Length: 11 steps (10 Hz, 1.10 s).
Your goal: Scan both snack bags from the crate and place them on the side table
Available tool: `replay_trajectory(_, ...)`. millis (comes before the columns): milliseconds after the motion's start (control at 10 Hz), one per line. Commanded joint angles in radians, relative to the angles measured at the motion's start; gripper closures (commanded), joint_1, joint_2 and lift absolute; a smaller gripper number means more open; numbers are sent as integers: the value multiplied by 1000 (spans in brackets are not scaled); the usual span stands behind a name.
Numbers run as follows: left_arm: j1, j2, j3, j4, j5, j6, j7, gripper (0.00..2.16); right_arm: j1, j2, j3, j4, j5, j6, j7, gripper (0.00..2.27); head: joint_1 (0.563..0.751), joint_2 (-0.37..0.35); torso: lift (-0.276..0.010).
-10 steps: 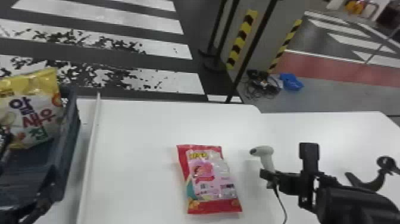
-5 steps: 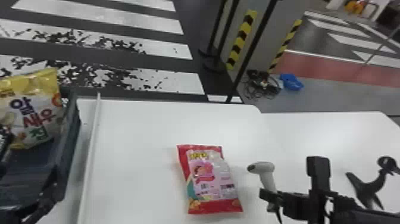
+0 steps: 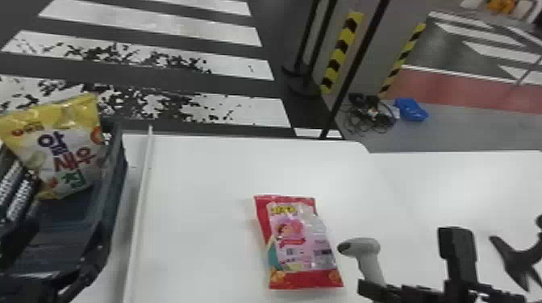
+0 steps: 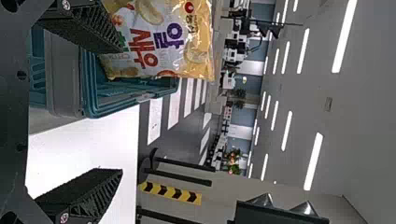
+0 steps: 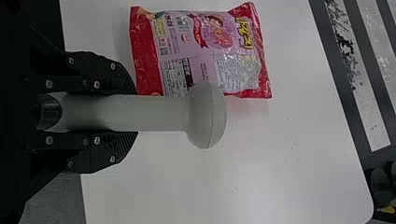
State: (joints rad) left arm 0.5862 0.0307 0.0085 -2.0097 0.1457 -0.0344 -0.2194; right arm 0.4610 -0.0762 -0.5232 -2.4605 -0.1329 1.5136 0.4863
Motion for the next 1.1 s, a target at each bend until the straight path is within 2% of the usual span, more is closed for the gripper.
replay_trajectory(0, 1, 0, -2, 2, 0, 0, 0, 83, 18, 15, 26, -69, -5, 59, 0, 2263, 695, -274, -95)
replay_trajectory(500, 1, -3, -4, 5, 0, -3, -2, 83, 50, 41, 200, -215, 50, 59, -17, 2260, 695, -161, -95)
replay_trajectory(700, 0, -3, -4, 9, 0, -3, -2, 83, 58, 41, 293, -218, 121, 59, -26, 2263, 695, -114, -95)
replay_trajectory(1000, -2, 2, -4, 11, 5, -6, -2, 83, 53, 33, 365, -178, 165, 59, -52, 2260, 695, -78, -95)
